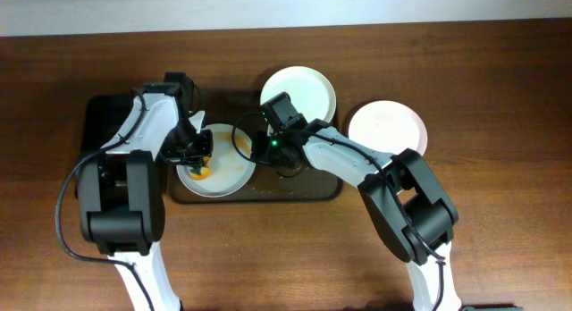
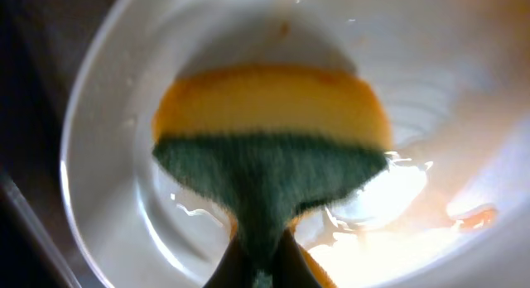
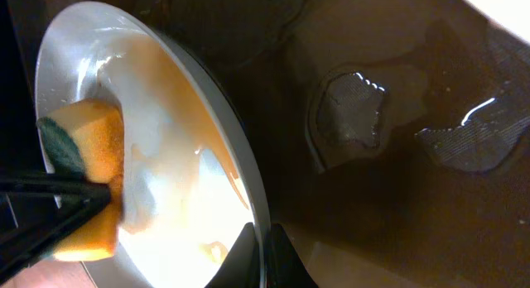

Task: Clean dirty plates on tray and stack at the side
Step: 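Scrub the pale plate with the sponge in the left gripper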

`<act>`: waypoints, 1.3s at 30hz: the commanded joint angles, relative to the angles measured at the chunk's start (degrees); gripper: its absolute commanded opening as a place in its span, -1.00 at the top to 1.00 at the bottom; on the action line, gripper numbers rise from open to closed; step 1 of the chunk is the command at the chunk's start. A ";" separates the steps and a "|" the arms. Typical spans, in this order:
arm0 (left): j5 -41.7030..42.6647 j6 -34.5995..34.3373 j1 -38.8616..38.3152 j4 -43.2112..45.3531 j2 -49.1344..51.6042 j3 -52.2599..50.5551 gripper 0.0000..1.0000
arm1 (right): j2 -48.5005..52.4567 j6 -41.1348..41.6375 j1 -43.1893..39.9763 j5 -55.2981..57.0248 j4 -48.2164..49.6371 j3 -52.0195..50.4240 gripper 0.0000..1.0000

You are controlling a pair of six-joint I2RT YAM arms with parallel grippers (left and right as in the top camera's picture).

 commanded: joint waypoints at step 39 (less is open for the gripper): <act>14.93 10.51 -0.81 22.14 0.68 -5.51 0.99 | 0.35 0.07 -0.33 0.04 0.31 -0.09 0.92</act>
